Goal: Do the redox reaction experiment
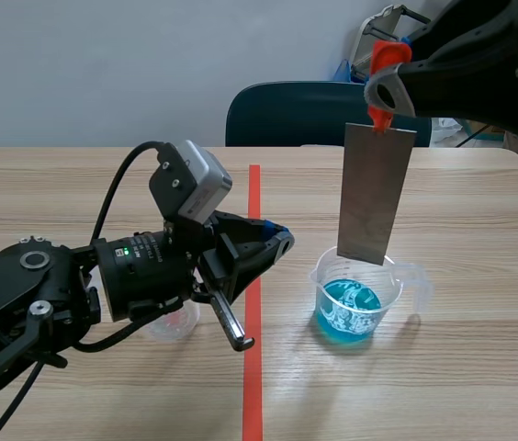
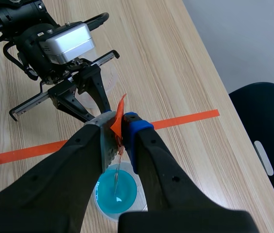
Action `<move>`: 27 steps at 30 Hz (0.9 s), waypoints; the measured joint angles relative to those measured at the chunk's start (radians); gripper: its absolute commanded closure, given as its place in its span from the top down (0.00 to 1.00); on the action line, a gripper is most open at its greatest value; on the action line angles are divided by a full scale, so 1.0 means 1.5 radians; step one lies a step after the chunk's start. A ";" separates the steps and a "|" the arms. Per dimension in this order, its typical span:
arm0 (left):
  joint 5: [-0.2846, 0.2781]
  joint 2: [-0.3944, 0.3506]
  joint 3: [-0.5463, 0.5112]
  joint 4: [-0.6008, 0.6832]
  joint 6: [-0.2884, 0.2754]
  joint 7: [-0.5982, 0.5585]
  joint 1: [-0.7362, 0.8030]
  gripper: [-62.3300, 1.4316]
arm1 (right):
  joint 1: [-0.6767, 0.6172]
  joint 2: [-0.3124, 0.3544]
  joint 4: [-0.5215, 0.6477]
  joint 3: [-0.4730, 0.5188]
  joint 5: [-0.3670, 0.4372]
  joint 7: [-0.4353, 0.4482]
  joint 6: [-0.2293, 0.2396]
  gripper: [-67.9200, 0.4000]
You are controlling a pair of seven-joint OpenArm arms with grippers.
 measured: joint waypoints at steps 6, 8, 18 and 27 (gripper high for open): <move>0.001 -0.031 -0.001 0.040 0.000 -0.048 0.054 0.70 | 0.000 0.000 0.000 0.000 0.000 0.000 0.000 0.01; 0.000 -0.040 -0.003 0.062 0.000 -0.075 0.072 1.00 | 0.000 0.000 0.000 0.000 0.000 0.000 0.000 0.01; -0.012 -0.067 -0.035 0.137 0.000 -0.092 0.118 1.00 | 0.000 0.000 0.000 0.000 0.000 -0.001 0.000 0.01; -0.012 -0.151 -0.127 0.209 0.000 -0.194 0.245 1.00 | 0.000 0.000 0.000 0.000 -0.002 -0.001 0.000 0.01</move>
